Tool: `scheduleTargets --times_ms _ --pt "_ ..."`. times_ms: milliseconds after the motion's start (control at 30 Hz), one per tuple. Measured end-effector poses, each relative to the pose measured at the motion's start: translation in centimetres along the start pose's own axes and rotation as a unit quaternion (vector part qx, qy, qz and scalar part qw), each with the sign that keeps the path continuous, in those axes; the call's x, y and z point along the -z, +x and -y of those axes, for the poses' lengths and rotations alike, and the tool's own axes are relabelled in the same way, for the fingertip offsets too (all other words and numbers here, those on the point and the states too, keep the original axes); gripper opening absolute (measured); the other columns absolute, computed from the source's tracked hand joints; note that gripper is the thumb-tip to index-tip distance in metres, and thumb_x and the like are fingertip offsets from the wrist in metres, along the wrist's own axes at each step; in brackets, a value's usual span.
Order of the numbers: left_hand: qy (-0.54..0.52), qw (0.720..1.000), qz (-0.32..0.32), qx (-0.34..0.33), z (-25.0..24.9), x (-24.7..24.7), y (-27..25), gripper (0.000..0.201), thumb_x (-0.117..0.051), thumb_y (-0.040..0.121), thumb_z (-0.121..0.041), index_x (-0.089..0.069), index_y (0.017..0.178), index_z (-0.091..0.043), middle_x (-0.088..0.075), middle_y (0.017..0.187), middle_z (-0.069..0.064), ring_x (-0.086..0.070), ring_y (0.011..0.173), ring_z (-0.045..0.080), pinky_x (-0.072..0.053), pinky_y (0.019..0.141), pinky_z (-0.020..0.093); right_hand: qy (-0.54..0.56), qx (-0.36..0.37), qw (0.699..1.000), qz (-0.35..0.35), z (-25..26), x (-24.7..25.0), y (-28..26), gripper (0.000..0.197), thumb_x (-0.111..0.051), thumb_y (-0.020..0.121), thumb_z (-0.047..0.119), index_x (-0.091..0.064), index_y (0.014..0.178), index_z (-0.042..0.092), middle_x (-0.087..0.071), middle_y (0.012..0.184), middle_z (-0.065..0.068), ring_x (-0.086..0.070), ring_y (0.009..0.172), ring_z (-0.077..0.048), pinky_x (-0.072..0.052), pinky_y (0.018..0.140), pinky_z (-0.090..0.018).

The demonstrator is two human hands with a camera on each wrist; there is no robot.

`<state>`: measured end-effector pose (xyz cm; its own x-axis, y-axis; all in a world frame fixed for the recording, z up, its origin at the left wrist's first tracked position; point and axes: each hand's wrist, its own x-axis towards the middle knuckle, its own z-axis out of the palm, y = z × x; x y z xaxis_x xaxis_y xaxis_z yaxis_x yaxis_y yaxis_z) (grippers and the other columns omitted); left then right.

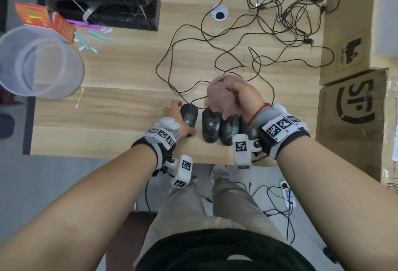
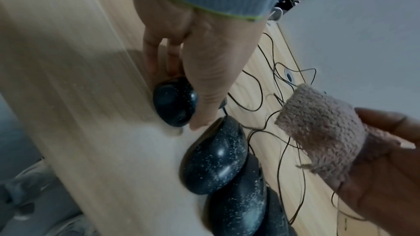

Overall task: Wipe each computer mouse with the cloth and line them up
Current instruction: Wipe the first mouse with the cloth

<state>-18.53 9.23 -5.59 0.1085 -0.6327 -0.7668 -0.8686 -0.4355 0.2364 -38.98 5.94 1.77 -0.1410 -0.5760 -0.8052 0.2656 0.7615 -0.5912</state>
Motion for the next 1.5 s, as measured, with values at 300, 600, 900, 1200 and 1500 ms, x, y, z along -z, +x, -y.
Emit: scheduleTargets --times_ms 300,600,900,1200,1500 --pt "-0.072 0.997 0.015 0.025 1.3 1.2 -1.4 0.084 -0.079 0.036 -0.063 -0.061 0.103 -0.016 -0.069 0.092 0.002 -0.068 0.08 0.023 -0.061 0.073 0.041 -0.088 0.025 0.996 -0.018 -1.0 -1.4 -1.2 0.008 -0.069 0.085 0.017 -0.063 0.09 0.017 -0.07 0.099 -0.009 -0.067 0.102 -0.032 -0.054 0.094 -0.057" --pt "-0.384 0.909 0.12 -0.107 -1.9 7.5 -8.6 0.025 -0.075 0.073 -0.015 -0.059 0.09 -0.022 -0.06 0.081 0.002 -0.056 0.07 0.016 -0.04 0.057 0.022 -0.184 0.167 0.964 0.091 1.4 -4.2 -6.4 0.012 -0.067 0.08 0.012 -0.068 0.092 0.011 -0.071 0.092 -0.005 -0.065 0.089 -0.023 -0.051 0.09 -0.04" --pt "-0.591 0.785 0.181 -0.022 -3.3 11.1 -10.5 0.058 -0.031 0.102 -0.053 -0.051 0.143 -0.016 -0.063 0.122 0.015 -0.064 0.106 0.032 -0.058 0.071 0.044 -0.232 0.226 0.942 0.088 3.5 -4.9 -7.4 0.041 -0.069 0.071 0.032 -0.063 0.107 0.013 -0.072 0.104 -0.006 -0.068 0.098 -0.026 -0.052 0.096 -0.049" --pt "-0.568 0.809 0.149 -0.023 -3.5 12.0 -11.1 0.027 -0.036 0.102 -0.033 -0.057 0.102 -0.017 -0.061 0.081 0.002 -0.055 0.071 0.018 -0.039 0.061 0.027 -0.301 0.282 0.91 0.025 4.4 -4.0 -7.7 0.032 -0.062 0.091 0.013 -0.06 0.123 0.013 -0.067 0.11 -0.004 -0.064 0.104 -0.024 -0.051 0.096 -0.041" --pt "-0.624 0.757 0.193 0.004 -5.0 11.8 -11.2 0.046 -0.036 0.101 -0.038 -0.062 0.128 -0.012 -0.07 0.121 0.017 -0.068 0.104 0.034 -0.058 0.08 0.048 -0.301 0.228 0.92 0.106 4.5 -5.2 -8.7 0.051 -0.042 0.104 0.045 -0.073 0.096 0.006 -0.07 0.084 -0.001 -0.065 0.079 -0.018 -0.055 0.084 -0.036"
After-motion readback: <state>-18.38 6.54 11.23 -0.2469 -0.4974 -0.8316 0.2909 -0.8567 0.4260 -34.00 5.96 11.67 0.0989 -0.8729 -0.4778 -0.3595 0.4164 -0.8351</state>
